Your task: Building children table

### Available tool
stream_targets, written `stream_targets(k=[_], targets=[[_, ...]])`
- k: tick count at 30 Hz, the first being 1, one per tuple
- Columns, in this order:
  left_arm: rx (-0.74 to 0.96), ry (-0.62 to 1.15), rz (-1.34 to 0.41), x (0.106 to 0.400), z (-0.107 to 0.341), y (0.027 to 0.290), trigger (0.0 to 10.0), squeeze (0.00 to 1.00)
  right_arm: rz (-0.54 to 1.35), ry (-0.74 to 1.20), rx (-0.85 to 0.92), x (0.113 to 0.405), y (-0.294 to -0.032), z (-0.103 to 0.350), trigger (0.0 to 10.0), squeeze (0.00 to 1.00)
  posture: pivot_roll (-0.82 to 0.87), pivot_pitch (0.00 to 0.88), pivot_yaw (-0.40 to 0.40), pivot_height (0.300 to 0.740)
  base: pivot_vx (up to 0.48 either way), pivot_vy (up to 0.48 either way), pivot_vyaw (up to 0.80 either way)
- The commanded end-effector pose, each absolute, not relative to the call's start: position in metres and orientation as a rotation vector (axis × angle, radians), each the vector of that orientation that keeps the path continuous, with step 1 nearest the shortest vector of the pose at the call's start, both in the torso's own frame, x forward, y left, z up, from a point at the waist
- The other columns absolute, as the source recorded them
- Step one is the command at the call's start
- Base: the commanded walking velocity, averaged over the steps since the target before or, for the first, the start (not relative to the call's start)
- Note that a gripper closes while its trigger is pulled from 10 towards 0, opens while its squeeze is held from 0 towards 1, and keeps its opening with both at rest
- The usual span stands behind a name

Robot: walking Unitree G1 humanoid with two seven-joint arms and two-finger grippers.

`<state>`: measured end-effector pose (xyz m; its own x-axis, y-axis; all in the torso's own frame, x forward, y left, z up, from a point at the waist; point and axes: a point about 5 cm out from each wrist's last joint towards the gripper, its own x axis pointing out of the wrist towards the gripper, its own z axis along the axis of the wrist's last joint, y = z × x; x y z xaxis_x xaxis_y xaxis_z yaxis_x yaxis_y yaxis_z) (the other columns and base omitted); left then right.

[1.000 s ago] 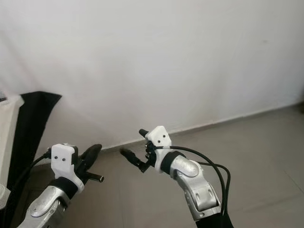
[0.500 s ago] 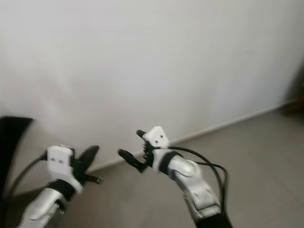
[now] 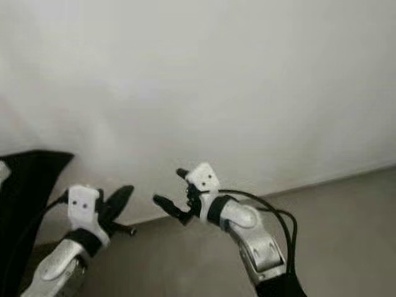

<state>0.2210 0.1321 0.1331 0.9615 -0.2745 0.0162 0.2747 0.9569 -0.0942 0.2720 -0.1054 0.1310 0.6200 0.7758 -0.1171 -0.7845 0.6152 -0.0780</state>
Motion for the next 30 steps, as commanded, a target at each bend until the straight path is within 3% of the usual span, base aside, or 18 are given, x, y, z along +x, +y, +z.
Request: stream_targets(k=[1, 30], targets=[[-0.068, 0.023, -0.253, 0.2184, 0.1287, 0.1391, 10.0, 0.0, 0.943, 0.07, -0.114, 0.2687, -0.0969, 0.1301, 10.0, 0.0, -0.12, 0.035, 0.067, 0.74, 0.0, -0.465, 0.8], [-0.109, 0.021, -0.277, 0.2198, 0.1305, 0.1375, 10.0, 0.0, 0.959, 0.072, -0.121, 0.2696, -0.097, 0.1313, 10.0, 0.0, -0.11, 0.045, 0.068, 0.74, 0.0, -0.016, 0.8]])
